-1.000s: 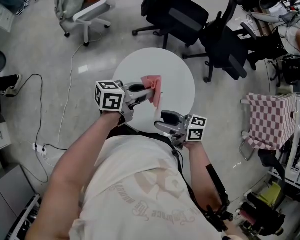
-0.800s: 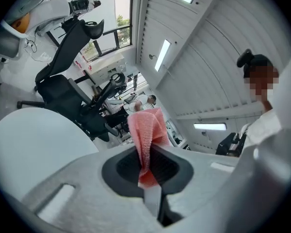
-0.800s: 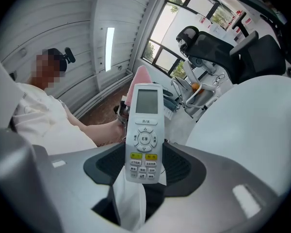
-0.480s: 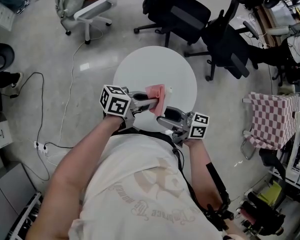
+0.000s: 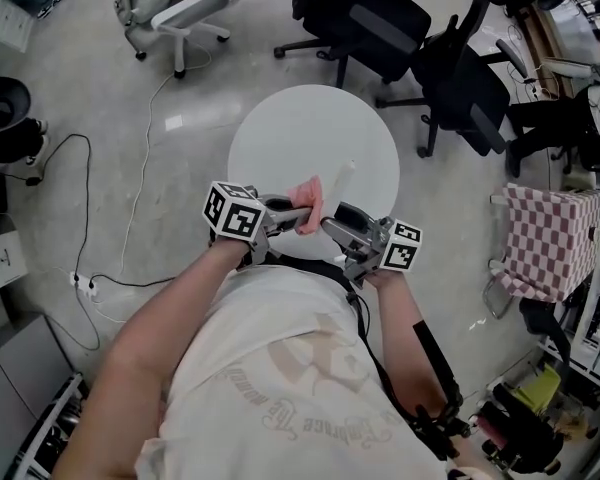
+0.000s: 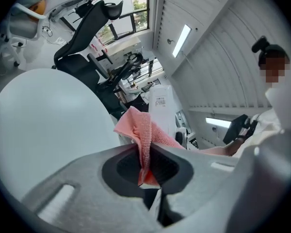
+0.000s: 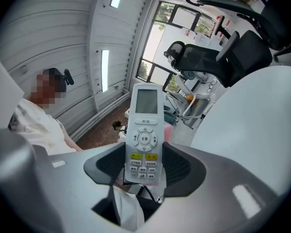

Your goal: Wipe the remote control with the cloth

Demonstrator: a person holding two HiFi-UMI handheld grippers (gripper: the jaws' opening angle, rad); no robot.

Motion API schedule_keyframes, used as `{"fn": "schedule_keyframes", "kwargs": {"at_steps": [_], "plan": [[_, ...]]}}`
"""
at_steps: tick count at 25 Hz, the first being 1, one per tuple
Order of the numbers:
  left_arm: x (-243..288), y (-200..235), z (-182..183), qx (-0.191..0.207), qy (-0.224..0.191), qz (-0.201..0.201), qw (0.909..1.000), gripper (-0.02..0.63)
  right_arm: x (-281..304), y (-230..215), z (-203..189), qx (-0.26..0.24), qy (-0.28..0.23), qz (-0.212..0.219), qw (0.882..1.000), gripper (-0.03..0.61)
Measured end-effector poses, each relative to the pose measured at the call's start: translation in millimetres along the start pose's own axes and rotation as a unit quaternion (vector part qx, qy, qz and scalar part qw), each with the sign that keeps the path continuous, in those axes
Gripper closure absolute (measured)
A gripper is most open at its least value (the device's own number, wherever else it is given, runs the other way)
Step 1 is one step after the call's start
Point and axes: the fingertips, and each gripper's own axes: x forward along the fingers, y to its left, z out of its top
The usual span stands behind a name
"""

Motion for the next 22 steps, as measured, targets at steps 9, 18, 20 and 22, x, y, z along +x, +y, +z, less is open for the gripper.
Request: {"fn": "schedule_keyframes", "kwargs": {"at_steps": [9,18,20,22], "plan": [[10,34,-39,-0.033,0.041,0.042,0.9977,0.595,-5,-51,9,0.024,-0.011,-0.078,0.997,0.331],[-8,60,-38,-0.038,0.009,0.114,0.9927,0.595,-31,-144,-30,0.028,0.118,-0.253,0.960,0.331],[-15,63,-37,-0.042,-0.003,0.125,0.9912,0.595,-35,-163,-40,0.022,0.155,-0.292,0.944,0.331],[-23,67,-37,-0.048,-0.014,0.134,0.9897,0.594,-38,-180,-50,0.011,0.196,-0.332,0.923,0.331]]}}
